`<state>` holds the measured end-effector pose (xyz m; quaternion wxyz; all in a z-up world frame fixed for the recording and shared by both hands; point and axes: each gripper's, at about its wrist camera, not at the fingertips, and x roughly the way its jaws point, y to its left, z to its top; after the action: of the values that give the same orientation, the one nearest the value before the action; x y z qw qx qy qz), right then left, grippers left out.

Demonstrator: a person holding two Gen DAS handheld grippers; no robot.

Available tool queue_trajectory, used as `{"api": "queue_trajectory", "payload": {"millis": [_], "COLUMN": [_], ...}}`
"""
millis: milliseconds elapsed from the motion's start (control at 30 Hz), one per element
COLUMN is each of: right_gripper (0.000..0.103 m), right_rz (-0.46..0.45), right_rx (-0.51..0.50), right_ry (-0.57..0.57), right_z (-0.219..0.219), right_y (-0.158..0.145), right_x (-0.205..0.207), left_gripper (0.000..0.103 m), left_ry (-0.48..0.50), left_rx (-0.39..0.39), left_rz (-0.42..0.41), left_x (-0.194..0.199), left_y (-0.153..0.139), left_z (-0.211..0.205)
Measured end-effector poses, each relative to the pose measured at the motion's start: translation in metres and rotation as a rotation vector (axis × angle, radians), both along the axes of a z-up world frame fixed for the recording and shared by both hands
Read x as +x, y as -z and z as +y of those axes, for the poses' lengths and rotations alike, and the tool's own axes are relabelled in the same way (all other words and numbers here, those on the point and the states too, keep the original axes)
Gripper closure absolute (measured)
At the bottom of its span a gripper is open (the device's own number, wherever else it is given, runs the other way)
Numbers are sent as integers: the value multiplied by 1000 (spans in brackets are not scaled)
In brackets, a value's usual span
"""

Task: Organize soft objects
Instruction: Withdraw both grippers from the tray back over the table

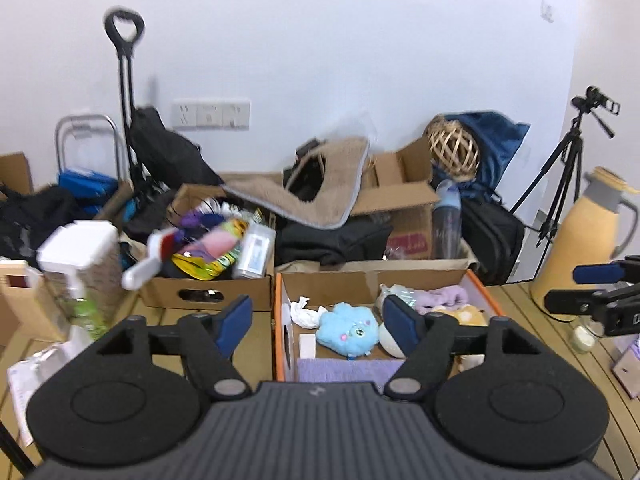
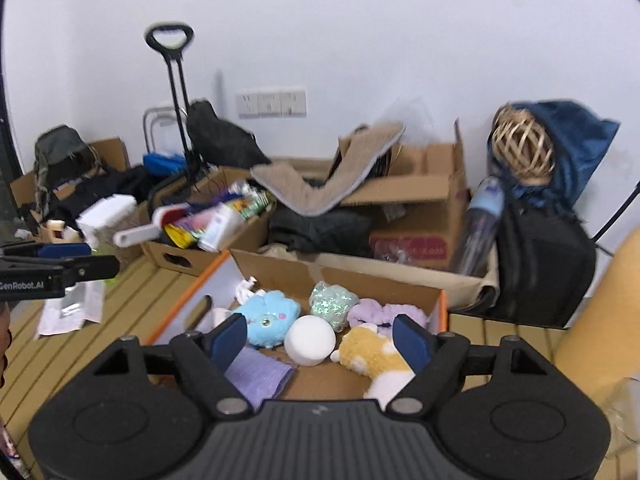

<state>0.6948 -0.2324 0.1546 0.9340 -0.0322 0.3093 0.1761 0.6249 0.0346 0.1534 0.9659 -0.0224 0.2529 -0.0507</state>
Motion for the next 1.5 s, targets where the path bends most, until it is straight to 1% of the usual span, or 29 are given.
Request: {"api": "queue_trajectory", "payload": {"millis": [100,200,300,333,433,500,600,667,733,833,900,967,1033,1133,1233,1333,1400,1467,1500], "right_gripper": [20,20,18,16,14,13,10,5,4,3,1,0,0,0,2,4,8,8,8], "right_rz": [-49,-95,-145,-165,-235,-284,-344,-384,-419,-428,-420,-407,-372,-355,-327,-279,-243,-218,-210], "right_rx": [12,34,53,58,76,82,71,55,59,69,68,62,60,50,84,102,105,105,106], "right_ry": [-2,-15,-25,-26,-42,-51,-53,-50,-25,20,46,42,18,14,24,33,32,9,-12], "right_z": [-10,-19,-26,-28,-35,-37,-37,-36,-35,-33,-28,-24,-18,-14,-12,-10,-4,6,13], "right_y": [-20,-35,-44,-45,-45,-41,-27,-15,3,31,48,62,71,78,89,105,113,117,119], "right_x": [-47,-96,-148,-165,-224,-263,-317,-352,-387,-427,-447,-457,-458,-450,-433,-404,-382,-356,-342], "left_gripper": [21,20,13,9,5,4,2,0,0,0,0,0,0,0,0,0,4,13,15], "left_ry": [15,32,33,34,39,42,22,-4,-22,-20,10,17,2,-6,-37,-96,-123,-146,-149], "left_rx": [1,-1,12,14,9,-2,22,31,19,-10,-2,18,4,-20,-28,-65,-88,-104,-114], "left_rz": [-43,-81,-146,-175,-247,-276,-322,-348,-352,-327,-307,-295,-283,-250,-200,-157,-134,-112,-104], "left_x": [-48,-96,-149,-170,-225,-259,-309,-339,-365,-391,-396,-391,-386,-373,-353,-326,-303,-279,-265], "left_y": [-11,-16,-13,-10,1,11,32,45,58,74,81,86,90,103,120,137,146,153,155], "left_z": [-1,-3,-4,-4,-3,-1,-1,1,5,9,7,5,5,5,9,19,25,32,35]}}
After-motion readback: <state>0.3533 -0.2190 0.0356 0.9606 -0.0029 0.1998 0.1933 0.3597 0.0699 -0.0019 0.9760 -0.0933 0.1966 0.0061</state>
